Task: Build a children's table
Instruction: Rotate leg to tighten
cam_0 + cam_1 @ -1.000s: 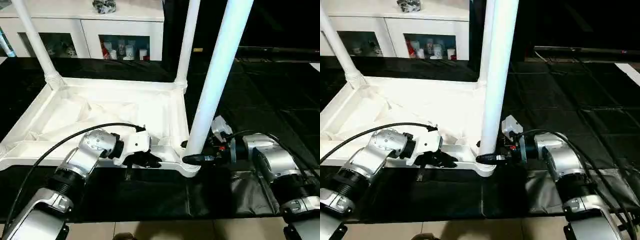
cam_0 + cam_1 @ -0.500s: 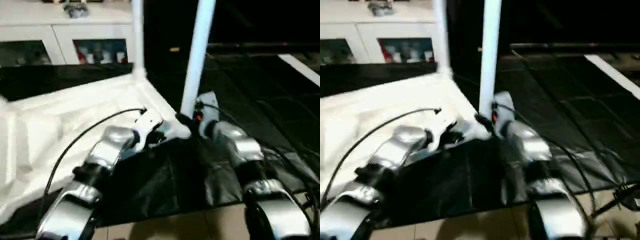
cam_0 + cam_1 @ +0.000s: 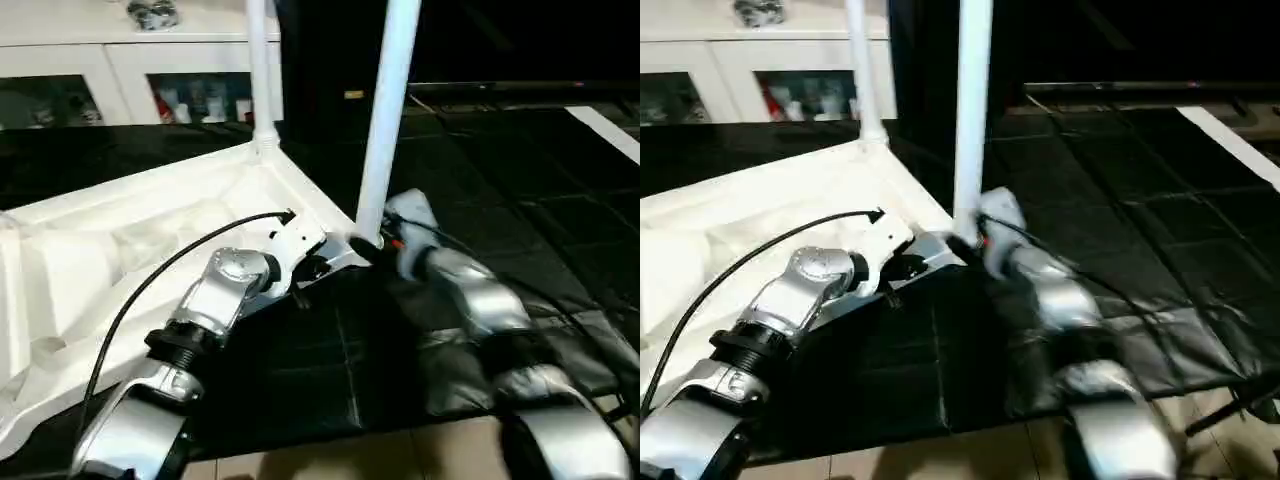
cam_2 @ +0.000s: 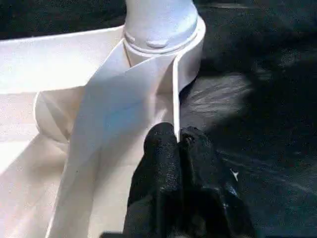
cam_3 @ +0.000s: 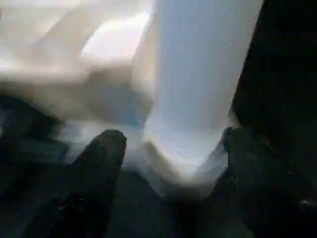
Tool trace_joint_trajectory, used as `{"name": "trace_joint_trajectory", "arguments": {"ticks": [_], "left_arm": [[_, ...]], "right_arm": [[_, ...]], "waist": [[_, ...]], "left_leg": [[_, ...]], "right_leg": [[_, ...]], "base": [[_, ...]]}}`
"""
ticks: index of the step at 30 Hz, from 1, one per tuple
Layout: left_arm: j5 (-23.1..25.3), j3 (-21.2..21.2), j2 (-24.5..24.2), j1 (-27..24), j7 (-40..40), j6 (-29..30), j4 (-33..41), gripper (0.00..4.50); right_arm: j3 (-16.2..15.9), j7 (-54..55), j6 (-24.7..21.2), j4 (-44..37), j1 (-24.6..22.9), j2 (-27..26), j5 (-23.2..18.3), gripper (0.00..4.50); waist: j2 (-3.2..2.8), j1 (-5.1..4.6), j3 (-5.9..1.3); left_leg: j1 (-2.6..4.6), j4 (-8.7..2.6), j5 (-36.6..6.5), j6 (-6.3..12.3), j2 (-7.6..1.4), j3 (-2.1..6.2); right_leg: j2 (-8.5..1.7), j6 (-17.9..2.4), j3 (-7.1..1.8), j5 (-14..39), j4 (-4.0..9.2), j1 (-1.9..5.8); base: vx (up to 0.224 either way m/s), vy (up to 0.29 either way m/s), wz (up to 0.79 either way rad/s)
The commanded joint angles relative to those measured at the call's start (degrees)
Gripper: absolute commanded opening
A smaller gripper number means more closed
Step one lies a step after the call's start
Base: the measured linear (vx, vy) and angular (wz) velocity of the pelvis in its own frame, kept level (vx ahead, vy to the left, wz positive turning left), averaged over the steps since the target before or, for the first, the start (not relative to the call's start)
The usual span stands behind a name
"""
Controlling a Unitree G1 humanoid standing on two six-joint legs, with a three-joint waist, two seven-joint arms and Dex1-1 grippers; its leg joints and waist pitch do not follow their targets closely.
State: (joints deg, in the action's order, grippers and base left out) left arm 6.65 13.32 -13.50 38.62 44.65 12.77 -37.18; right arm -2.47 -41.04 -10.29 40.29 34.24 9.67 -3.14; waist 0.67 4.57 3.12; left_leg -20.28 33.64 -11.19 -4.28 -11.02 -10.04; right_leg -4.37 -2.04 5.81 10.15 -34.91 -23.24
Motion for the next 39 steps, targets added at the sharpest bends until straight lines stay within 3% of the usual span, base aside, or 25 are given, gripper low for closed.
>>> {"name": "trace_joint_trajectory", "arguments": {"ticks": [1,2,8,12,16,20,25,33,35,39], "left_arm": [[-0.2,0.3,-0.8,0.7,3.0,-4.9,1.4,0.00],[-0.5,0.4,-1.3,0.6,4.1,-5.7,1.2,0.00],[-1.6,2.2,-4.9,0.1,12.3,-9.8,1.1,0.00],[-2.1,4.5,-8.6,-1.2,20.7,-12.8,1.7,0.00],[-2.4,6.1,-10.9,-2.5,27.1,-16.2,2.6,0.00],[-2.4,7.1,-11.3,-2.9,28.6,-17.9,2.9,0.00],[-2.9,8.4,-11.0,-3.6,30.3,-20.0,4.0,0.00],[-3.2,8.8,-10.7,-4.4,32.0,-21.3,5.0,0.00],[-3.2,9.0,-11.1,-4.5,32.3,-21.7,5.1,0.00],[-3.0,9.0,-11.2,-4.6,32.2,-22.0,4.9,0.00]], "right_arm": [[-2.3,-5.5,0.7,-0.7,-0.5,1.3,-0.7,3.81],[-2.1,-7.6,1.1,-1.3,-1.0,2.5,-1.1,3.95],[-1.4,-20.1,2.4,-5.3,-3.1,9.1,-4.9,4.04],[-1.3,-29.3,2.6,-7.3,-3.6,13.2,-7.3,4.04],[-1.0,-33.4,4.1,-7.0,-2.6,15.1,-8.7,4.04],[-1.5,-34.4,5.2,-6.5,-2.1,15.2,-8.5,4.04],[-3.7,-36.9,5.1,-6.9,-2.6,14.3,-8.2,4.04],[-4.9,-39.4,4.6,-5.0,-1.8,13.0,-8.7,3.32],[-5.4,-40.8,3.9,-4.2,-1.1,13.0,-9.0,3.14],[-5.9,-41.4,3.8,-3.0,-0.4,13.0,-8.8,2.79]], "waist": [[0.18,0.63,-4.04],[-0.20,0.77,-4.03],[-0.13,1.89,-4.27],[-0.02,2.74,-4.13],[0.14,3.64,-3.98],[0.07,3.91,-3.97],[0.15,4.23,-4.08],[0.29,4.95,-4.08],[0.57,4.91,-4.06],[0.56,4.93,-4.12]], "left_leg": [[-0.33,-3.48,-6.8,3.91,-2.11,0.81],[-0.21,-3.39,-7.0,4.21,-2.13,0.76],[-0.15,-2.99,-4.8,6.01,-2.54,0.55],[-0.09,-3.01,-5.9,6.03,-2.71,0.47],[0.09,-3.27,-7.6,4.38,-2.81,0.53],[0.30,-3.29,-7.3,3.78,-2.85,0.45],[0.07,-3.23,-6.7,3.89,-2.83,0.52],[0.17,-3.25,-6.7,3.62,-2.87,0.47],[0.06,-3.27,-6.8,3.72,-2.83,0.49],[0.03,-3.21,-6.0,3.66,-2.79,0.47]], "right_leg": [[-4.76,-10.0,-3.36,10.9,4.28,3.97],[-4.75,-10.4,-3.37,11.2,4.36,3.88],[-4.50,-13.6,-3.31,3.9,3.24,3.69],[-4.60,-13.1,-3.35,6.2,3.33,3.53],[-4.98,-11.6,-3.40,11.5,3.82,3.48],[-4.80,-11.5,-3.42,11.5,3.77,3.13],[-4.88,-11.3,-3.39,10.9,3.60,3.28],[-4.86,-10.8,-3.42,12.0,3.65,3.09],[-4.86,-10.6,-3.40,12.4,3.65,3.21],[-4.89,-10.2,-3.40,12.5,3.57,3.20]], "base": [[0.000,0.000,0.00],[0.000,0.000,0.00],[0.000,0.000,0.00],[0.000,0.000,0.00],[0.000,0.000,0.00],[0.000,0.000,0.00],[0.000,0.000,0.00],[0.000,0.000,0.00],[0.000,0.000,0.00],[0.000,0.000,0.00]]}}
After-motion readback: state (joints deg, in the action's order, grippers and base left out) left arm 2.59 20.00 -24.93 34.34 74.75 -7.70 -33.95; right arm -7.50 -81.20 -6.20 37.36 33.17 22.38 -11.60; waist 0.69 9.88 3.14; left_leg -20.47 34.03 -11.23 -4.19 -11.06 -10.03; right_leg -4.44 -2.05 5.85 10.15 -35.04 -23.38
